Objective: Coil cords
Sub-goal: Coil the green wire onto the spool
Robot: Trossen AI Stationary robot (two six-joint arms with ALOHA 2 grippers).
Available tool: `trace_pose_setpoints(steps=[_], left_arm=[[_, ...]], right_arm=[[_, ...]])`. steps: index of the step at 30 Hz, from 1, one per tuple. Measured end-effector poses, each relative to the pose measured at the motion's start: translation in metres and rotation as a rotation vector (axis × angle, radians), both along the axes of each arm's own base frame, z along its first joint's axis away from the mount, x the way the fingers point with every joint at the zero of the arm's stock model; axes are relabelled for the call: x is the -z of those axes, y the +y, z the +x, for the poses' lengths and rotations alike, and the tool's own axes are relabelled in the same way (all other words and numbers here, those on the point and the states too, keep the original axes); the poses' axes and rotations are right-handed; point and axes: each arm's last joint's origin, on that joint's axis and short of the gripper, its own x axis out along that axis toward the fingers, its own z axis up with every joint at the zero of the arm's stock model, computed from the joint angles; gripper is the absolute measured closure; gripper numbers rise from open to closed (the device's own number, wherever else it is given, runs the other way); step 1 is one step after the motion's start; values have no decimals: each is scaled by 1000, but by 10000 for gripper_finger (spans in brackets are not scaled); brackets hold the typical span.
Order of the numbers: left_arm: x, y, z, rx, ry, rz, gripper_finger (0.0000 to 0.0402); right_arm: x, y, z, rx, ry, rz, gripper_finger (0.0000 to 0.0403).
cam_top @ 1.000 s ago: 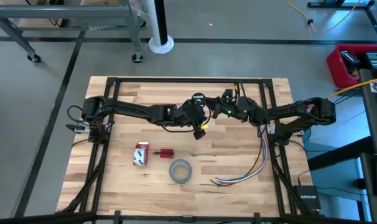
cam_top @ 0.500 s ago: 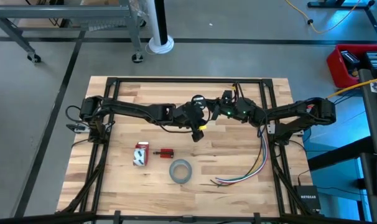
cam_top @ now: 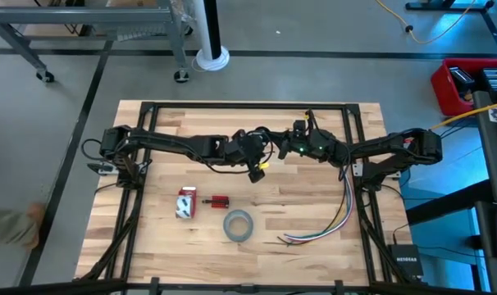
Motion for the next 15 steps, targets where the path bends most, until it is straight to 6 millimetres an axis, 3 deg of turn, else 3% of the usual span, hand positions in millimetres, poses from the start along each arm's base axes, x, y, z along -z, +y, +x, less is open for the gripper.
trace_pose_setpoints(steps=[15], left_arm=[[-14,-4,11,10,-194,-10,400]], right_arm=[[1,0,0,-1,9,5,398]])
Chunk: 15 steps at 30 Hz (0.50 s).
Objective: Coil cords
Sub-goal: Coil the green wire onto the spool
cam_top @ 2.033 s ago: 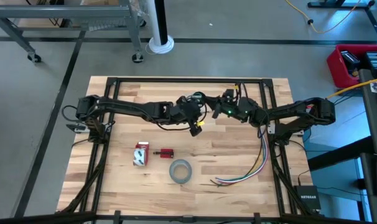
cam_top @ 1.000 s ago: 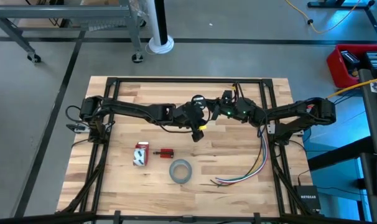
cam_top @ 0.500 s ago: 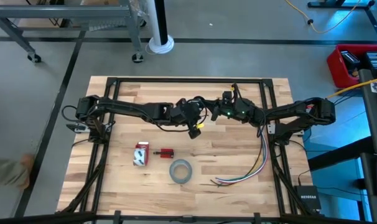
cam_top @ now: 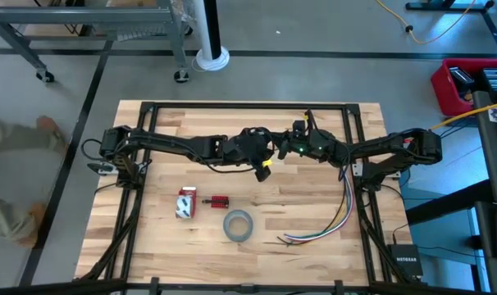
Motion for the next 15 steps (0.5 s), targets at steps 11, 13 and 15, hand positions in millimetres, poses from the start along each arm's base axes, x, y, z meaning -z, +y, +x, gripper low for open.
trace_pose_setpoints(steps=[11,13,15], left_arm=[[-3,9,2,-140,-82,-30,400],[-3,9,3,-145,-100,-39,400],[-3,10,5,-146,-122,-43,400]], right_arm=[[0,0,0,0,6,1,398],[0,0,0,0,6,1,398],[0,0,0,0,5,1,398]])
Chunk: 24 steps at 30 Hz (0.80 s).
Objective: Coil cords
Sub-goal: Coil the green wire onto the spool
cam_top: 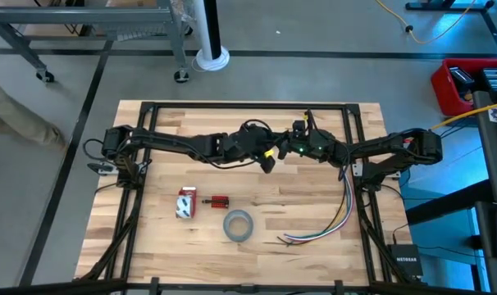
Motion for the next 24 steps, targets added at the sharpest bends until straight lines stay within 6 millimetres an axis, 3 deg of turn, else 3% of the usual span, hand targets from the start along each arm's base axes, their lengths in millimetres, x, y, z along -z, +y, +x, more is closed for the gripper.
trace_pose_setpoints(steps=[6,14,24], left_arm=[[0,2,5,-5,-54,-4,400],[17,10,14,-29,-40,-3,400],[16,19,17,-16,-55,69,400]], right_arm=[[-1,0,0,-7,-6,-1,398],[0,1,0,-24,-7,-2,398],[0,0,0,1,4,2,398]])
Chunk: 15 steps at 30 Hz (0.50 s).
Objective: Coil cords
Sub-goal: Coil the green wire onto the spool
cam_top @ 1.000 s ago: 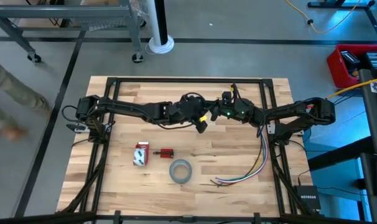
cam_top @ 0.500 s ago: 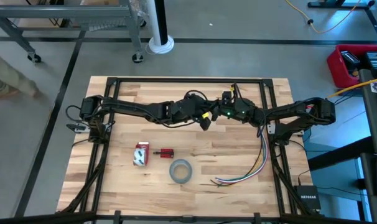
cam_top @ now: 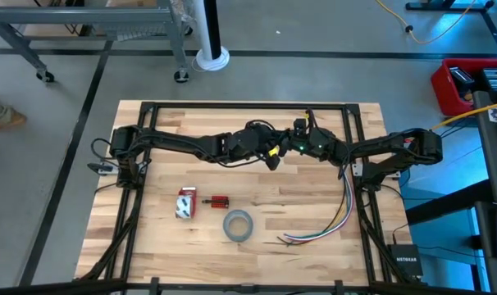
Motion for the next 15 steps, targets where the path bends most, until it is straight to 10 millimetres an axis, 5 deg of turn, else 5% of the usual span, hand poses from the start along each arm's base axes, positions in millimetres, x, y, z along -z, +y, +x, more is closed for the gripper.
trace_pose_setpoints(steps=[15], left_arm=[[-2,-5,0,-6,-24,-19,400]], right_arm=[[2,0,0,36,28,3,398]])
